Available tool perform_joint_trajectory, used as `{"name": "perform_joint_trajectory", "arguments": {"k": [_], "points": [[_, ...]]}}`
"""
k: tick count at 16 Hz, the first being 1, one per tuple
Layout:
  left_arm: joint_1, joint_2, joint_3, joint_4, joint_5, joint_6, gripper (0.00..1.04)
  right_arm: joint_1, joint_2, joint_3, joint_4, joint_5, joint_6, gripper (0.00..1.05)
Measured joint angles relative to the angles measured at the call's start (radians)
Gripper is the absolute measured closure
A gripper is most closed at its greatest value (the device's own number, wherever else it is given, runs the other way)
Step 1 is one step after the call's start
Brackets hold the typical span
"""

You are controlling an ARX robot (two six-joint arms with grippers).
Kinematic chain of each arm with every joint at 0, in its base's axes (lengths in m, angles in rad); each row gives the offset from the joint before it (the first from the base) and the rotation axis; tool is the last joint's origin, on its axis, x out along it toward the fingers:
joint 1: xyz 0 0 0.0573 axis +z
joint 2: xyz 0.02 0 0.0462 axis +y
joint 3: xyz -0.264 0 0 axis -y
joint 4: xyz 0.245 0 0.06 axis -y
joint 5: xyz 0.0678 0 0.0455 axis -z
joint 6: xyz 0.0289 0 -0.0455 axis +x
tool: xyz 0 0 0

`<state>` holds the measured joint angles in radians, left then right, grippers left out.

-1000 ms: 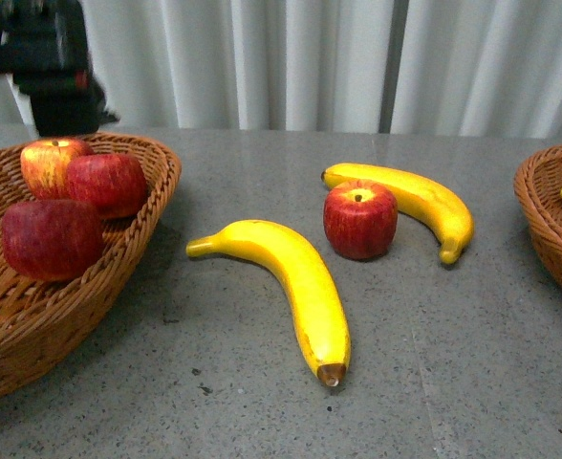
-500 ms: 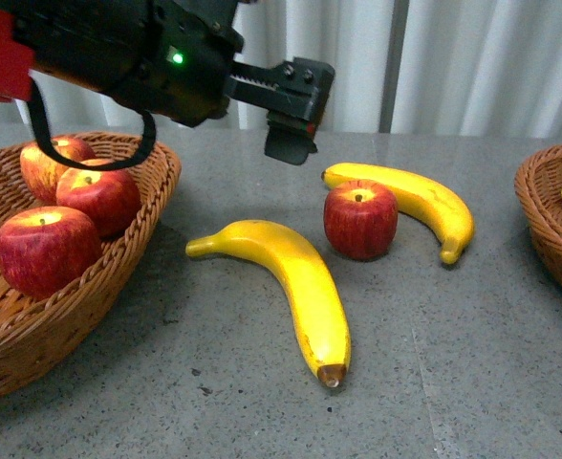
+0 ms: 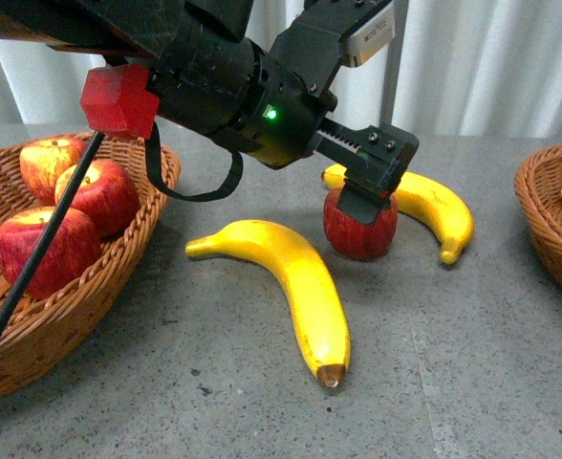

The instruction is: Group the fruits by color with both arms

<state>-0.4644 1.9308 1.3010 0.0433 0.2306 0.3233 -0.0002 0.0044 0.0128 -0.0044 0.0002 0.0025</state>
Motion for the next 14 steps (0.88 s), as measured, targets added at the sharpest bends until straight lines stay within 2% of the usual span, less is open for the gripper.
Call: {"name": "perform_joint_trajectory", "arguments": {"k": [5, 14], "points": [[-0.008, 0.074, 0.066, -0.018, 0.036, 0.021, 0.07, 0.0, 0.0, 0.0, 0.0, 0.0, 0.0, 0.06], [-0.014, 0.21, 0.157, -0.053, 0.025, 0.044, 0.07, 0.0, 0.0, 0.0, 0.0, 0.0, 0.0, 0.06]]}}
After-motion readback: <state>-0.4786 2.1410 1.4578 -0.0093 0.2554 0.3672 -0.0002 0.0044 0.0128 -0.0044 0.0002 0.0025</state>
